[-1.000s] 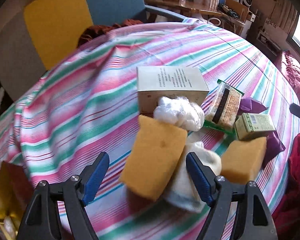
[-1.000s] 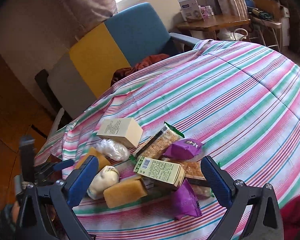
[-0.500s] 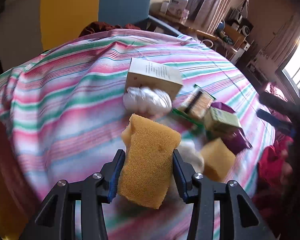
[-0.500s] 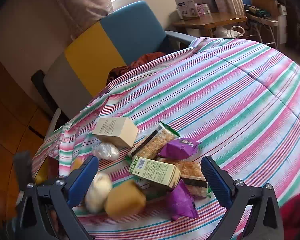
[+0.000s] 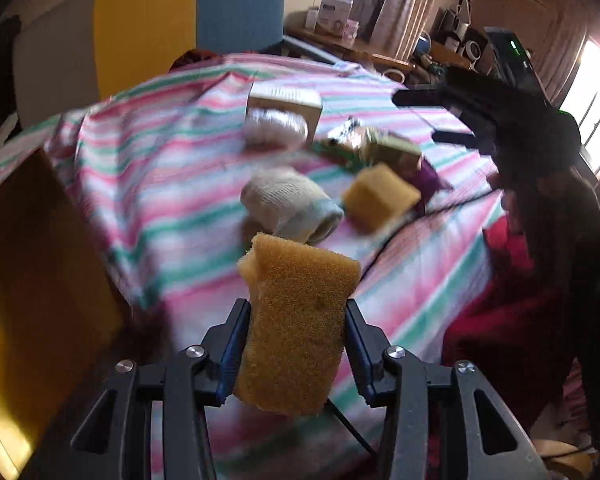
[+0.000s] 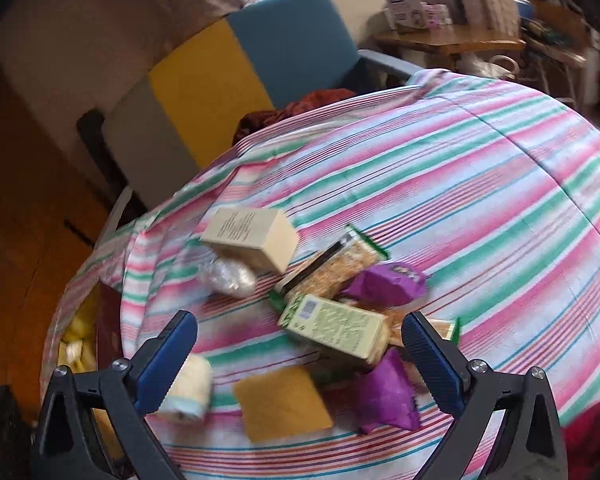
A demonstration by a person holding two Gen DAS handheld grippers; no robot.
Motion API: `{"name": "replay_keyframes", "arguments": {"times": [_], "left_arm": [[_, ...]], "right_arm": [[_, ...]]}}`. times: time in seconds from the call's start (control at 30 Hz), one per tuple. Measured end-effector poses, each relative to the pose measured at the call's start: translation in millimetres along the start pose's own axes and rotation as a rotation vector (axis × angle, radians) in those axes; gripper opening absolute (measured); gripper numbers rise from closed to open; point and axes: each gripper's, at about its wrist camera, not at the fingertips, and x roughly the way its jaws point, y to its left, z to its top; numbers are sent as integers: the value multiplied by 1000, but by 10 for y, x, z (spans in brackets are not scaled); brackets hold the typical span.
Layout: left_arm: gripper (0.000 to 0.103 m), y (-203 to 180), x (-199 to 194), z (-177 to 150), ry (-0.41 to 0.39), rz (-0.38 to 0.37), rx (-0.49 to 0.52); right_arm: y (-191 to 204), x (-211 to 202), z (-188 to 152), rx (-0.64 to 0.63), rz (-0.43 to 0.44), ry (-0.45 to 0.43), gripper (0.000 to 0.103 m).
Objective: Organize objects
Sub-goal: 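Return both tools to the pile and grasp another yellow sponge with the left tool, then grasp the rolled white towel with the right tool while the left tool carries the sponge to the tray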
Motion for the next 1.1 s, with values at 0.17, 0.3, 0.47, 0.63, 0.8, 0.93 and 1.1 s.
{"name": "replay_keyframes", "arguments": {"times": [0.17, 0.3, 0.47, 0.63, 0.8, 0.93, 1.1], "left_arm": [[46, 54, 41, -175, 11, 19, -10], [46, 74, 100, -162, 6, 42, 3], [46, 141, 245, -160, 27, 19, -20], [46, 187, 258, -183, 23, 2, -35], [47, 209, 268, -199, 19, -13, -51], [48, 193, 269, -212, 11, -10, -54], [45, 139, 220, -211, 0, 22, -41]], "right_arm": [[227, 97, -90, -98, 54, 58, 103], [430, 217, -178, -168, 140, 139, 103], [622, 336, -229, -200, 190, 198, 89], [935, 531, -271, -259, 236, 248, 81], [1068, 890, -415, -307, 213, 336, 81], [1106, 1030, -573, -366, 168, 376, 61], [1092, 1063, -577, -356, 196, 385, 53]]}}
